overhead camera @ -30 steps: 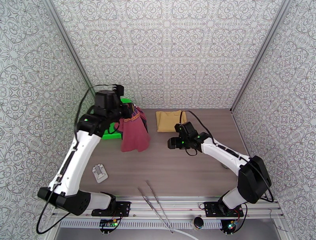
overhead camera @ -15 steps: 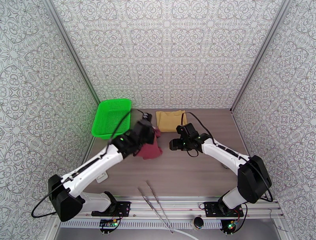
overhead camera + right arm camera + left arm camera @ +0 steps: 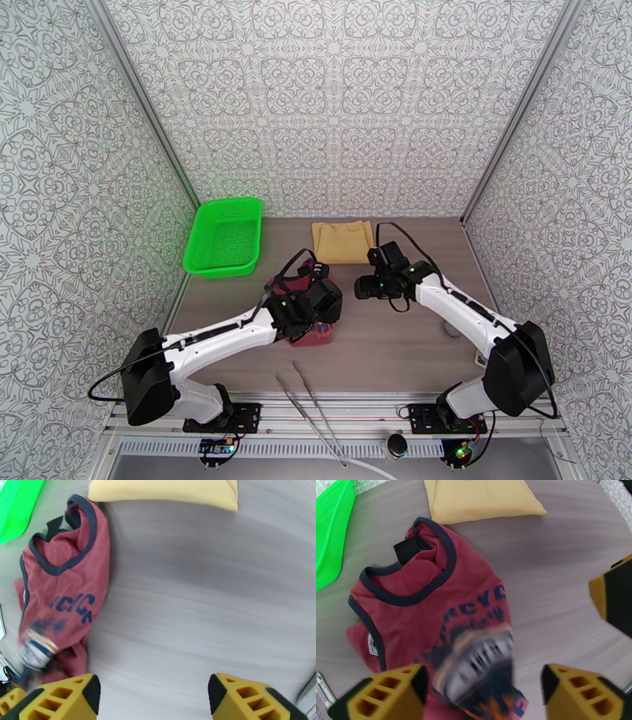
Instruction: Fold and stack the mixed laundry pile
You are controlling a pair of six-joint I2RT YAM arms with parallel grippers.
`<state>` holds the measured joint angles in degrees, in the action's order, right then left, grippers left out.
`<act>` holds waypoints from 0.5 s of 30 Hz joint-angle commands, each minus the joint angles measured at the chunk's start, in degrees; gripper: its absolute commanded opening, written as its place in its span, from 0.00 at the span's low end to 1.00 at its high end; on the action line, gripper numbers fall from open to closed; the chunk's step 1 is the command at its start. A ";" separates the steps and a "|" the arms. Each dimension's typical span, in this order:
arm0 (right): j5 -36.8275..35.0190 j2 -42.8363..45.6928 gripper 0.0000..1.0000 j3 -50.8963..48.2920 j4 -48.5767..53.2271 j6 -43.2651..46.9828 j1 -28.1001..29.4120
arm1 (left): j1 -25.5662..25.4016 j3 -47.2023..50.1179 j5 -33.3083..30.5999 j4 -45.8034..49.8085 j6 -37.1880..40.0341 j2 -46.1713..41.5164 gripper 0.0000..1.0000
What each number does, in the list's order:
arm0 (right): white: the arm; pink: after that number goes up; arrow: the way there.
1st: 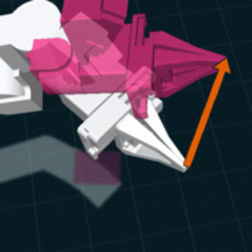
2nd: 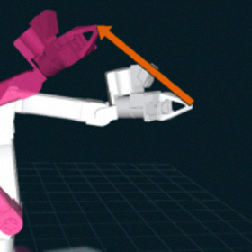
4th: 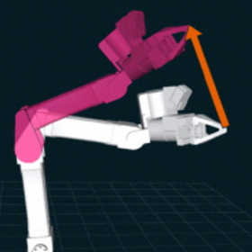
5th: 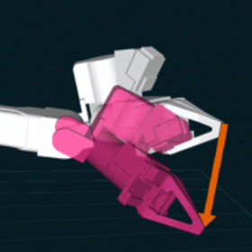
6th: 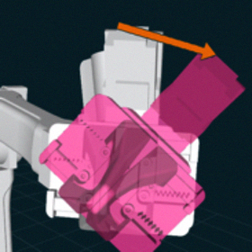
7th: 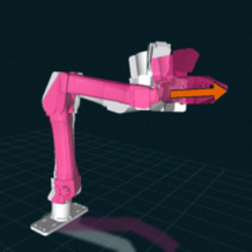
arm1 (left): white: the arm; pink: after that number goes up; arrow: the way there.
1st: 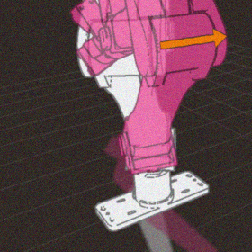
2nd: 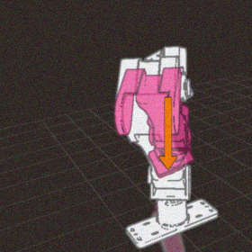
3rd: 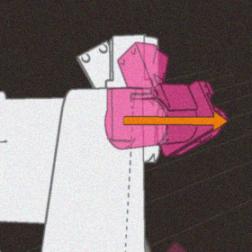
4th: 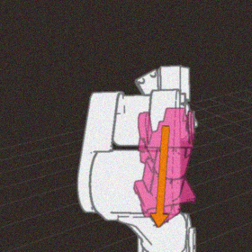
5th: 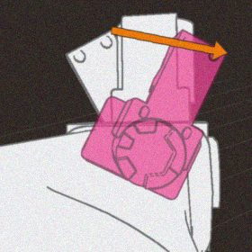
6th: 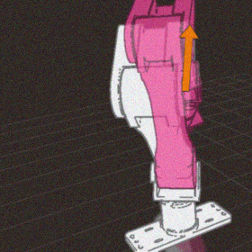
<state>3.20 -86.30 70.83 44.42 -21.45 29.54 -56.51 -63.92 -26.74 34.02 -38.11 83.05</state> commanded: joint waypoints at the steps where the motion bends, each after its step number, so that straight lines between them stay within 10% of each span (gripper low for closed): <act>1: -1.92 -2.91 0.77 7.09 4.55 3.85 0.89 | 0.41 -3.95 -4.29 5.44 -0.16 -2.96 0.99; 7: -3.46 -13.12 0.75 21.77 10.23 6.70 6.98 | 9.44 -8.80 -3.56 18.00 -0.18 -9.82 0.99; 15: -2.28 -32.01 0.67 43.34 15.00 -2.30 16.96 | 36.03 -1.35 9.30 22.72 -1.28 -22.44 0.95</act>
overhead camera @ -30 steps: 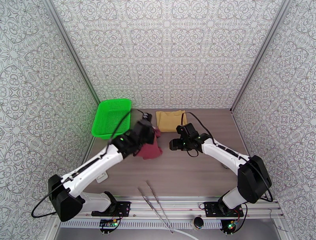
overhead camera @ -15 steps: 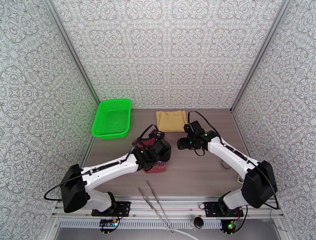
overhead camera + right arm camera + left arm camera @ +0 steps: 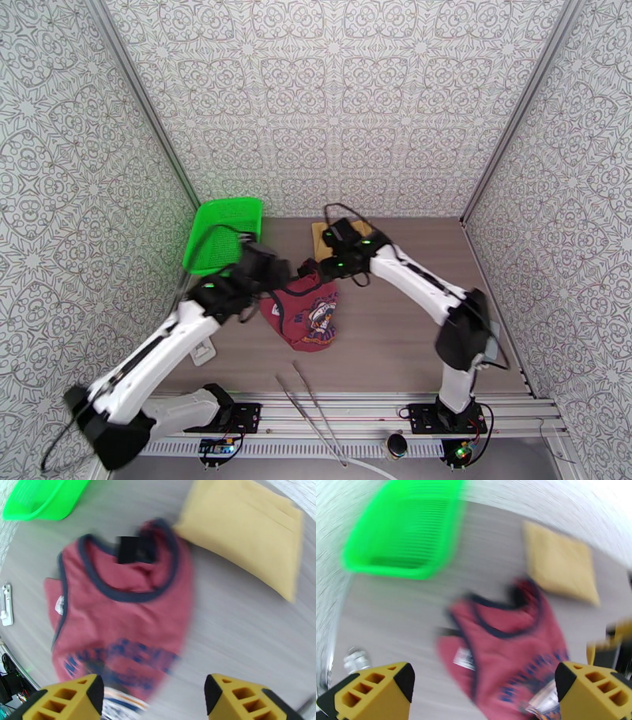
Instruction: Fold and stack the mixed laundry pile
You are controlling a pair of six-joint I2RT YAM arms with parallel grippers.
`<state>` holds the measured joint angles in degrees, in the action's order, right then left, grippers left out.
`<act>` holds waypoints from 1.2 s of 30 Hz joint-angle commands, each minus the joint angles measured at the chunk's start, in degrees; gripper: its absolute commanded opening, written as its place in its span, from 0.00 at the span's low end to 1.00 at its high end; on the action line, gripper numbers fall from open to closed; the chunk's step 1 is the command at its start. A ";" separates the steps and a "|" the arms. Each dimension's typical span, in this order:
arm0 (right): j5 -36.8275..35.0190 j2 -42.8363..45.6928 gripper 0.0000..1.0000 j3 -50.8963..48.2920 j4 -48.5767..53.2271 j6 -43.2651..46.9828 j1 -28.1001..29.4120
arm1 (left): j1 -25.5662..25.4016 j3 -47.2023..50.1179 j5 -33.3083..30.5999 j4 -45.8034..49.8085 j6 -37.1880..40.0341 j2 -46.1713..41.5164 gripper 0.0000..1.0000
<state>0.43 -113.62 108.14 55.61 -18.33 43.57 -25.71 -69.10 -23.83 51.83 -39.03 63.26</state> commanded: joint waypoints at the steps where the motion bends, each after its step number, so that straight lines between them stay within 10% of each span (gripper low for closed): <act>1: 1.59 -6.58 0.66 7.92 3.39 -7.74 3.89 | 7.17 4.92 7.44 4.58 -0.32 -3.76 0.95; 15: 5.12 -30.66 0.63 31.20 -9.52 -46.23 9.95 | 15.52 11.57 18.26 2.04 0.33 -10.32 0.92; 36: 1.65 -48.07 0.50 43.12 -11.36 -55.00 8.82 | 15.68 15.80 23.93 1.74 2.74 -12.91 0.92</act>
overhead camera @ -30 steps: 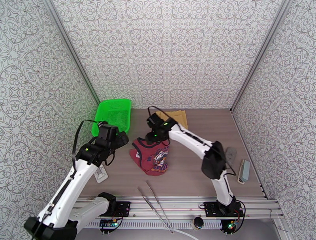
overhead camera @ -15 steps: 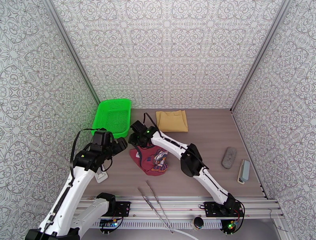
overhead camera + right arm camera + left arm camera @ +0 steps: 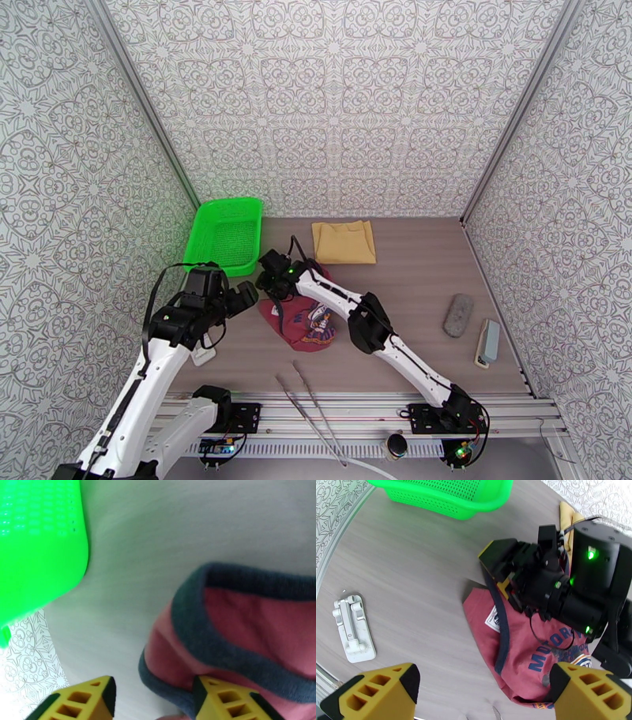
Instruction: Fold and stack the mixed laundry pile
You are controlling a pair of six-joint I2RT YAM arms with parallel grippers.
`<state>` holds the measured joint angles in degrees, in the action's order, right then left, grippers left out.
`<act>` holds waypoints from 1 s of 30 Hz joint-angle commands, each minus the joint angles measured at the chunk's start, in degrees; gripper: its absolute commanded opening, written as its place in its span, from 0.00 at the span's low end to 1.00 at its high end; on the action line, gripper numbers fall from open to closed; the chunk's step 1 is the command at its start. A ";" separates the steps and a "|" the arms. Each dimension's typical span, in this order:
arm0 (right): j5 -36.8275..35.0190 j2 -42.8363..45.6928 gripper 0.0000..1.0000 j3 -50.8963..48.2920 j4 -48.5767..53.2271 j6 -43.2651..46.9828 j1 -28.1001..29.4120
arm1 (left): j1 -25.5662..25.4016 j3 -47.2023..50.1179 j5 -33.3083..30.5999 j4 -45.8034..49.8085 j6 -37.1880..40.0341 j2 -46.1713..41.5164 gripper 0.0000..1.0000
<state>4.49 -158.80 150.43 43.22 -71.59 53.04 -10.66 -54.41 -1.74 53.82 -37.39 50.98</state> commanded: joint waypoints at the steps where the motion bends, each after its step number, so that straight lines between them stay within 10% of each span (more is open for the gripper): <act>1: -3.09 -3.05 0.47 0.69 1.65 -1.81 -0.63 | 0.64 1.40 2.20 -0.38 1.09 -0.62 0.92; 12: -10.23 -3.75 0.30 0.27 10.75 -1.80 -1.23 | 0.55 4.18 6.56 -1.79 0.74 -0.38 0.92; 19: -9.77 -1.34 0.00 -5.78 9.33 -0.72 -1.62 | 0.55 5.23 7.10 -1.18 1.00 -0.70 0.92; 30: -11.72 11.24 0.00 -7.83 1.49 14.29 -2.38 | 0.21 10.26 8.69 -4.50 -2.26 -0.99 0.85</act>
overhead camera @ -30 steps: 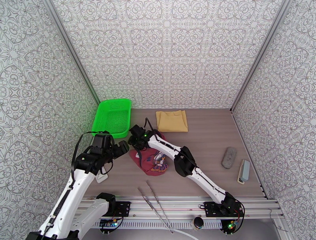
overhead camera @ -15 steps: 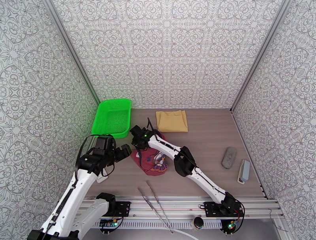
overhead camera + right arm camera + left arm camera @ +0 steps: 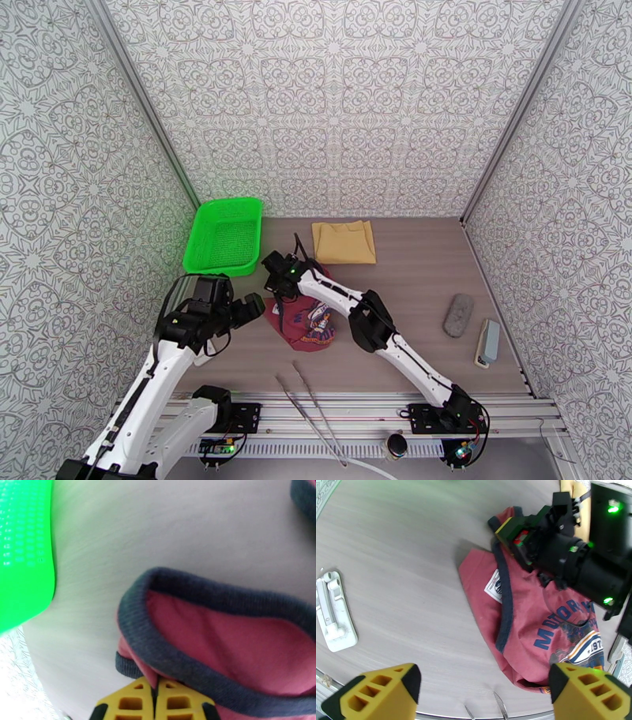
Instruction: Fold and stack the mixed laundry pile
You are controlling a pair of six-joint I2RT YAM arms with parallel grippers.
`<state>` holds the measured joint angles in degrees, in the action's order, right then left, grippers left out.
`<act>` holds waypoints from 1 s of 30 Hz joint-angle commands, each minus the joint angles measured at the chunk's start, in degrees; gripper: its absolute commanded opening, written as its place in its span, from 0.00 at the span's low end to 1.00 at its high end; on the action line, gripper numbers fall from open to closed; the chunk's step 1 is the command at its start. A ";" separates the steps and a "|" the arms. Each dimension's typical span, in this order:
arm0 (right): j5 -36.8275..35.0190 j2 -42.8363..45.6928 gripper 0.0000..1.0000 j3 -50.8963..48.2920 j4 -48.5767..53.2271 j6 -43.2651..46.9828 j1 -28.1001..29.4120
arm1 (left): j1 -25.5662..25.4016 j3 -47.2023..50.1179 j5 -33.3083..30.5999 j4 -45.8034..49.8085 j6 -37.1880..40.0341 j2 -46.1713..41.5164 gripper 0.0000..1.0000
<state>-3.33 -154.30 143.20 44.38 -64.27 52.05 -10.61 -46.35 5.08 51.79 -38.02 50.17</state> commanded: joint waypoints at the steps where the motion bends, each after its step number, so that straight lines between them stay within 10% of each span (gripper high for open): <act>1: -5.11 9.91 0.00 -2.50 0.47 9.46 -1.51 | 0.15 3.06 2.24 -3.24 -2.14 -0.04 0.83; 18: -22.02 63.36 0.00 -54.93 -9.59 15.59 -1.76 | -6.73 4.96 0.85 -14.40 -7.20 13.02 0.73; 30: -33.41 97.70 0.00 -84.33 4.65 9.08 -9.30 | -14.72 -1.82 -3.86 -22.67 -9.26 33.26 0.69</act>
<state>-32.27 -59.96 65.10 42.06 -51.66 44.80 -24.62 -45.63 3.36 32.69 -46.30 80.53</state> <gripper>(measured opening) 0.046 0.695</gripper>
